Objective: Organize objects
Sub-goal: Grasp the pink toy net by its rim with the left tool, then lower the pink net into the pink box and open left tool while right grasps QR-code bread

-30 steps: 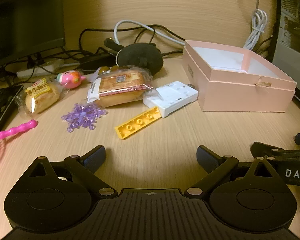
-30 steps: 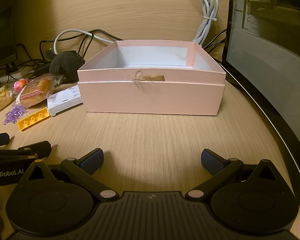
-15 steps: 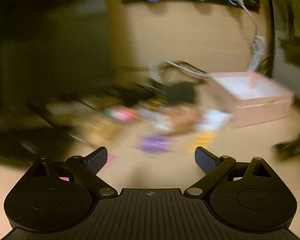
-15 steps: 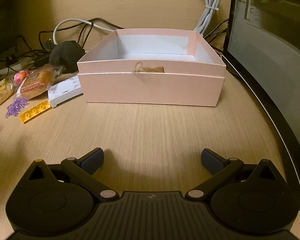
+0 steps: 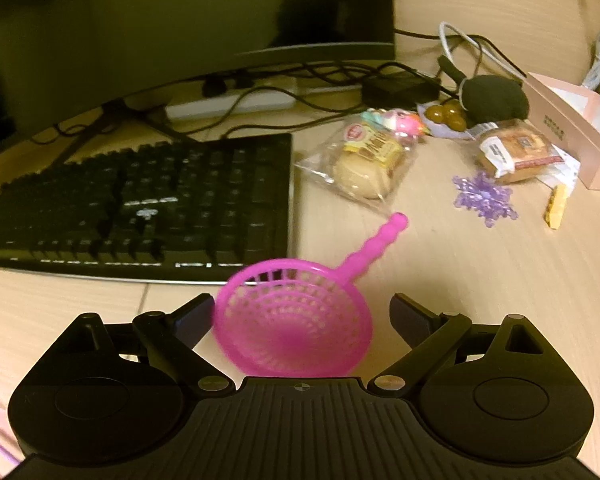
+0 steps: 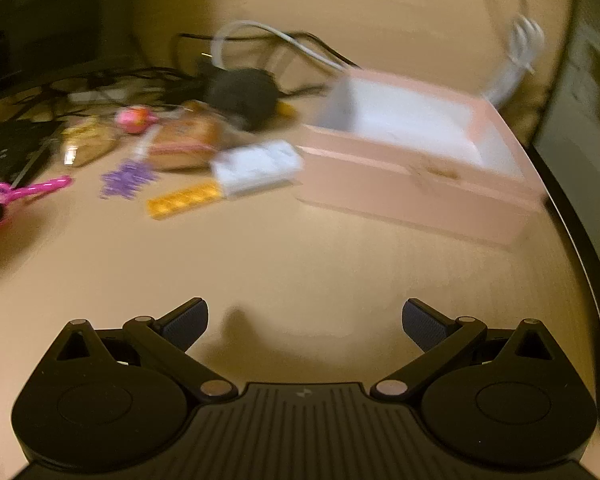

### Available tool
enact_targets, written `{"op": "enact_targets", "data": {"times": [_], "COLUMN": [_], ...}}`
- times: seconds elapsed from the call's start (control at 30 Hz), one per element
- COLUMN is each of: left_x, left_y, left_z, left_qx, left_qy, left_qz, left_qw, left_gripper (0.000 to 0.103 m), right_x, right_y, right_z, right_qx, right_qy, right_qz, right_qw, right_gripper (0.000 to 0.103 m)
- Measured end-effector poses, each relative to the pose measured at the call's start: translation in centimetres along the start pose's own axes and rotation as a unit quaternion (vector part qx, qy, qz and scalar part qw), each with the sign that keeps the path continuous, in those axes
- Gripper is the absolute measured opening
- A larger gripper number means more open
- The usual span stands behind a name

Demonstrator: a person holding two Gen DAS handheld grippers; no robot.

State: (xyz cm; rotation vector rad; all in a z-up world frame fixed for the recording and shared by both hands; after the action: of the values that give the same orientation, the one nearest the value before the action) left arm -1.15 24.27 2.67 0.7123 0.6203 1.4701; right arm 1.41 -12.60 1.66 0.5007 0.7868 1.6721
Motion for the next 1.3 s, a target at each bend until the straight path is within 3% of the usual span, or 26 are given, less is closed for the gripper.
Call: {"op": "enact_targets", "data": {"times": [0.07, 0.13, 0.4, 0.53, 0.67, 0.73, 0.87, 1.03, 1.17, 1.3], "left_x": [-0.3, -0.3, 0.0, 0.3, 0.1, 0.2, 0.5, -0.8, -3.2, -6.9], "left_y": [-0.2, 0.0, 2.6, 5.1, 7.0, 7.4, 7.3, 6.4, 5.5, 4.7], "left_z": [-0.2, -0.3, -1.3, -2.2, -2.7, -2.9, -3.0, -2.7, -2.5, -2.1], "left_qx": [-0.001, -0.004, -0.026, -0.037, -0.047, -0.047, -0.047, -0.042, -0.035, -0.025], "left_qy": [-0.002, 0.004, 0.06, 0.108, 0.116, 0.116, 0.116, 0.099, 0.077, 0.049], "left_qz": [-0.006, -0.013, -0.052, -0.067, -0.076, -0.083, -0.105, -0.143, -0.177, -0.211], "left_qw": [1.0, 0.9999, 0.9965, 0.9911, 0.9892, 0.9886, 0.9866, 0.9839, 0.9805, 0.9759], "left_gripper": [0.098, 0.087, 0.086, 0.086, 0.086, 0.086, 0.086, 0.086, 0.086, 0.086], "right_x": [1.0, 2.0, 7.5, 9.7, 10.3, 10.5, 10.8, 10.3, 8.1, 4.5], "right_y": [0.1, -0.3, -4.8, -8.9, -12.2, -12.4, -10.7, -4.7, 0.7, 4.4], "right_z": [1.2, 2.9, 10.1, 12.6, 13.8, 13.8, 13.5, 12.1, 9.6, 5.5], "right_qx": [-0.007, -0.016, -0.047, -0.03, 0.001, 0.003, -0.004, -0.029, -0.036, -0.014], "right_qy": [0.01, 0.013, 0.041, 0.026, -0.004, -0.007, -0.002, 0.005, 0.002, 0.005], "right_qz": [0.006, 0.013, 0.022, 0.012, 0.01, 0.017, 0.027, 0.045, 0.029, -0.021], "right_qw": [1.0, 1.0, 0.998, 0.999, 1.0, 1.0, 1.0, 0.999, 0.999, 1.0], "right_gripper": [0.103, 0.103, 0.103, 0.103, 0.103, 0.097, 0.085, 0.084, 0.084, 0.084]}}
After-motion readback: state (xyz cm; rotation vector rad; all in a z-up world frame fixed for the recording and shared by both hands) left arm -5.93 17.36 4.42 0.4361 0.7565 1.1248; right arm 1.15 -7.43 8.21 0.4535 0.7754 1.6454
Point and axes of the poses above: each gripper's, at about its wrist camera, not at the fingertips, and y roughly against the way its jaws point, x to its left, z to its top, the point moved 1 cm from there along -y, roughly the way its jaws point, and after that the axes turned 3 degrees about -z, right-handed, at the moved point
